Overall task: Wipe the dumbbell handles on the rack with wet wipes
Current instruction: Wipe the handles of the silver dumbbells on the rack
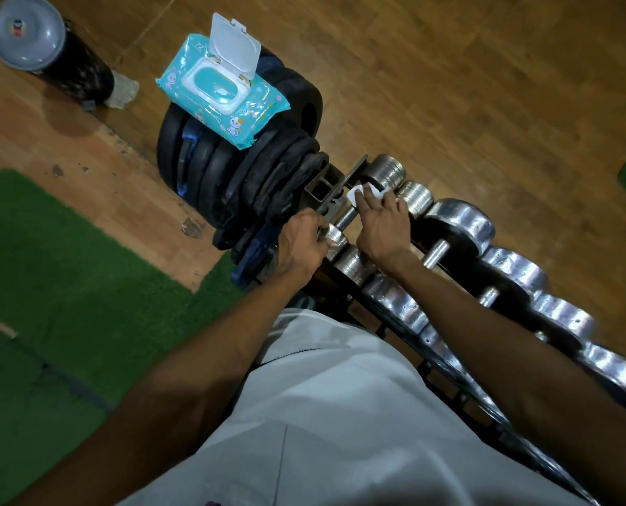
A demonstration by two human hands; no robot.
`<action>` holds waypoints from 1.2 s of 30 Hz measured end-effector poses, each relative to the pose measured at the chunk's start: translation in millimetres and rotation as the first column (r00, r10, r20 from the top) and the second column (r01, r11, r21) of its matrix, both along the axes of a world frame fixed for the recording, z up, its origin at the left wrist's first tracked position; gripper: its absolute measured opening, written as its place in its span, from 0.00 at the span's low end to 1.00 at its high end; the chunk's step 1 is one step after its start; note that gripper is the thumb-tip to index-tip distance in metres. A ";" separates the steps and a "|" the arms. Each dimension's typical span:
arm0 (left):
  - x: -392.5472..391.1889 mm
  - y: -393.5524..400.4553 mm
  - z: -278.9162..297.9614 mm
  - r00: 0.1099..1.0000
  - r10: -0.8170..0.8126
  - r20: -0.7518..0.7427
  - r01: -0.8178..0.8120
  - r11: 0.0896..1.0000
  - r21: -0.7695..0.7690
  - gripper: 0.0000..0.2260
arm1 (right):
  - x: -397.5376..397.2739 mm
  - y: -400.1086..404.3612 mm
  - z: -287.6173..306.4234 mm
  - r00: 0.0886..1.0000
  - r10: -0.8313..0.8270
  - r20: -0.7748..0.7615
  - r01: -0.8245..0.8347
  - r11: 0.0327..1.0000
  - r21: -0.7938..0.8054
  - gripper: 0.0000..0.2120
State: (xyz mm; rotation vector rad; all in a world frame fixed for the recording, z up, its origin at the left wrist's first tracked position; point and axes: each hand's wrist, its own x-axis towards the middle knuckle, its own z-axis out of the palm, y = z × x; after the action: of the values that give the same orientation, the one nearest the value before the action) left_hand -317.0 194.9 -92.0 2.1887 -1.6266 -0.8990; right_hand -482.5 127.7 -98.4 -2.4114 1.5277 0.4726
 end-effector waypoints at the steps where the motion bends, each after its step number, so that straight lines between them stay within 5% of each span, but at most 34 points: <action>1: 0.4 0.1 0.0 1.000 0.000 0.005 0.000 1.000 0.002 0.18 | 0.9 6.7 -2.3 0.992 -0.097 0.076 0.094 0.995 0.044 0.41; 4: 3.3 -0.3 -1.1 1.000 -0.013 0.000 0.013 1.000 -0.001 0.16 | 11.1 18.6 -9.5 0.793 -0.491 0.361 0.399 0.866 0.302 0.41; 7: 4.7 0.2 -0.9 1.000 -0.023 -0.009 0.022 1.000 -0.011 0.16 | 23.6 10.5 -7.3 0.301 -0.882 0.362 0.556 0.470 0.686 0.29; 10: 5.0 1.1 -2.9 0.999 -0.037 -0.002 0.037 0.999 -0.012 0.18 | 25.9 -13.5 0.5 -0.163 -0.961 0.222 0.501 0.113 0.858 0.12; 12: 5.3 1.0 -3.8 0.999 -0.037 -0.003 0.037 0.999 -0.010 0.18 | 24.3 -22.5 7.3 -0.278 -0.949 0.152 0.454 0.010 0.891 0.11; 16: 6.8 -0.1 -4.4 0.999 -0.035 -0.029 0.035 0.999 -0.003 0.19 | 24.8 -25.5 19.9 -0.361 -0.933 -0.005 0.309 -0.125 0.943 0.09; 22: 7.6 -1.6 -1.4 0.999 -0.032 -0.040 0.032 0.999 0.003 0.18 | 34.4 -15.8 26.2 -0.364 -0.931 -0.039 0.271 -0.145 0.952 0.12; 27: 8.8 -1.1 -4.1 0.999 -0.012 -0.034 0.012 1.000 -0.001 0.17 | 32.7 -5.9 2.0 -0.160 -0.978 0.132 0.444 0.049 0.895 0.12; 29: 8.9 -1.5 -2.9 0.999 -0.017 -0.030 0.017 1.000 -0.005 0.16 | 31.3 -3.5 3.7 -0.008 -0.990 0.138 0.481 0.117 0.869 0.10; 32: 9.2 -1.6 -1.5 0.999 -0.033 -0.019 0.033 0.999 -0.017 0.15 | 33.6 -0.1 15.8 0.372 -0.921 0.115 0.506 0.305 0.807 0.14; 36: 10.6 -1.5 -3.4 0.999 -0.042 -0.006 0.042 0.999 0.005 0.17 | 41.9 6.7 30.6 0.586 -0.788 0.190 0.518 0.545 0.659 0.03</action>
State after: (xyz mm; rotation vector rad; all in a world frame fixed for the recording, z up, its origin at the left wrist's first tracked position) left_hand -306.5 193.5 -95.4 2.1611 -1.6752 -0.9215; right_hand -440.6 134.3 -67.7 -1.1988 1.6441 0.0885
